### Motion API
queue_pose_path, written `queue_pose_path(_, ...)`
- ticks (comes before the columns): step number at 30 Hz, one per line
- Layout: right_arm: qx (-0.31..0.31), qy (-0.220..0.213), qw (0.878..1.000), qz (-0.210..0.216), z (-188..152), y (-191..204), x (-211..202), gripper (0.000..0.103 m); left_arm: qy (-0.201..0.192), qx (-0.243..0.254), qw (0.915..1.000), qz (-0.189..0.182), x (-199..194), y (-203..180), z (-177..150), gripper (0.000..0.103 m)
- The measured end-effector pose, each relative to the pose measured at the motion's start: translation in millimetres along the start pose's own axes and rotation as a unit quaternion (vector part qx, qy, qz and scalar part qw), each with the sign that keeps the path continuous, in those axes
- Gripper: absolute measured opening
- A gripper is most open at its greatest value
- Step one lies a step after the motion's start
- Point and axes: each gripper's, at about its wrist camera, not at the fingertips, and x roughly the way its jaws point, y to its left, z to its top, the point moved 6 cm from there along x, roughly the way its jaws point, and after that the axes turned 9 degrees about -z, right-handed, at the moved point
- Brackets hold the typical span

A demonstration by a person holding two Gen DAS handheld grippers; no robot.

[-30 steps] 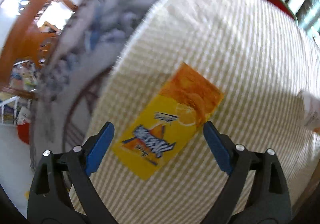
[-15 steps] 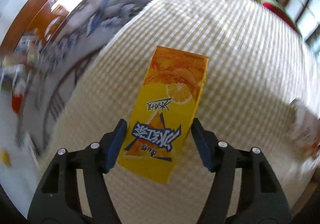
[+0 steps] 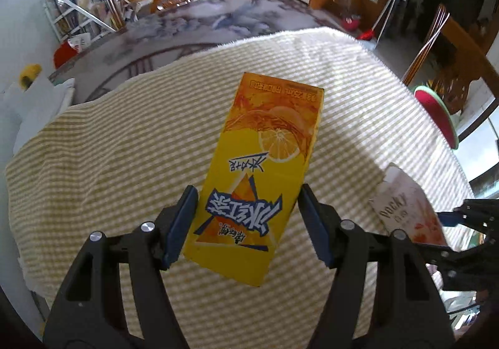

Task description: Collect trash

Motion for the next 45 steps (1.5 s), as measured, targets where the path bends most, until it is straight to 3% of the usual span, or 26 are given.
queue_pose_path(12, 0.027, -0.007, 0.999, -0.026, 6, 10, 9, 0.060, -0.030, -0.004, 0.9994, -0.015, -25, -1, 2, 0.065)
queue_pose_path(24, 0.040, -0.015, 0.999, -0.031, 2, 10, 5, 0.061, -0.020, -0.033, 0.9975, -0.059, -17, -6, -16, 0.064)
queue_pose_path(25, 0.044, -0.016, 0.998, -0.030, 0, 10, 5, 0.061, -0.016, -0.033, 0.9974, -0.062, -15, -8, -17, 0.063)
queue_pose_path(28, 0.057, -0.016, 0.998, -0.030, -7, 5, 5, 0.061, 0.003, -0.037, 0.9962, -0.079, -7, -16, -19, 0.046)
queue_pose_path(34, 0.066, -0.014, 0.997, -0.026, -22, -3, 7, 0.059, 0.012, -0.032, 0.9955, -0.088, -1, -32, -13, 0.041)
queue_pose_path(36, 0.065, -0.018, 0.997, -0.026, -25, -4, 4, 0.045, 0.012, -0.029, 0.9959, -0.085, 0, -35, -13, 0.041)
queue_pose_path(37, 0.067, -0.020, 0.997, -0.025, -26, -7, 3, 0.040, 0.012, -0.030, 0.9959, -0.085, 0, -35, -14, 0.041)
queue_pose_path(39, 0.075, -0.023, 0.997, -0.017, -29, -11, 1, 0.038, 0.013, -0.037, 0.9958, -0.082, 0, -35, -15, 0.045)
queue_pose_path(41, 0.079, -0.024, 0.996, -0.015, -32, -14, -1, 0.038, 0.010, -0.048, 0.9955, -0.081, -2, -31, -17, 0.055)
queue_pose_path(45, 0.079, -0.026, 0.996, -0.010, -36, -16, -3, 0.041, 0.010, -0.060, 0.9957, -0.070, -5, -21, -24, 0.066)
